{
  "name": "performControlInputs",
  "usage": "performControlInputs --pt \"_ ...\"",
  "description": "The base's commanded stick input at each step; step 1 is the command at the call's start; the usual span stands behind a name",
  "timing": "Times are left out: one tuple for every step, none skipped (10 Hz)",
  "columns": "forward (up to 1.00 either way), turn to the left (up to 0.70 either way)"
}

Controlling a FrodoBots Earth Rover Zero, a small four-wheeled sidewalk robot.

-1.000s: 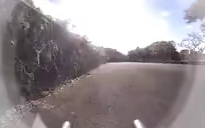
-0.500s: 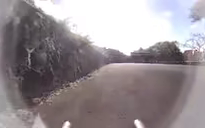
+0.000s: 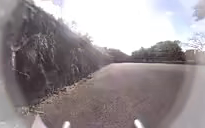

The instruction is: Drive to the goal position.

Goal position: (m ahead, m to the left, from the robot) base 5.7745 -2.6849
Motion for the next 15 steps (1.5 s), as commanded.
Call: performControlInputs --pt "0.7 0.0" --pt "0.7 0.0" --pt "0.7 0.0" --pt "0.7 0.0" --pt "0.7 0.0" --pt "0.7 0.0" --pt "0.7 0.0" --pt "0.7 0.0" --pt "0.7 -0.26" --pt "0.7 -0.31" --pt "0.7 -0.35" --pt "0.7 -0.33" --pt "0.7 -0.32" --pt "0.7 -0.26" --pt "0.7 -0.16"
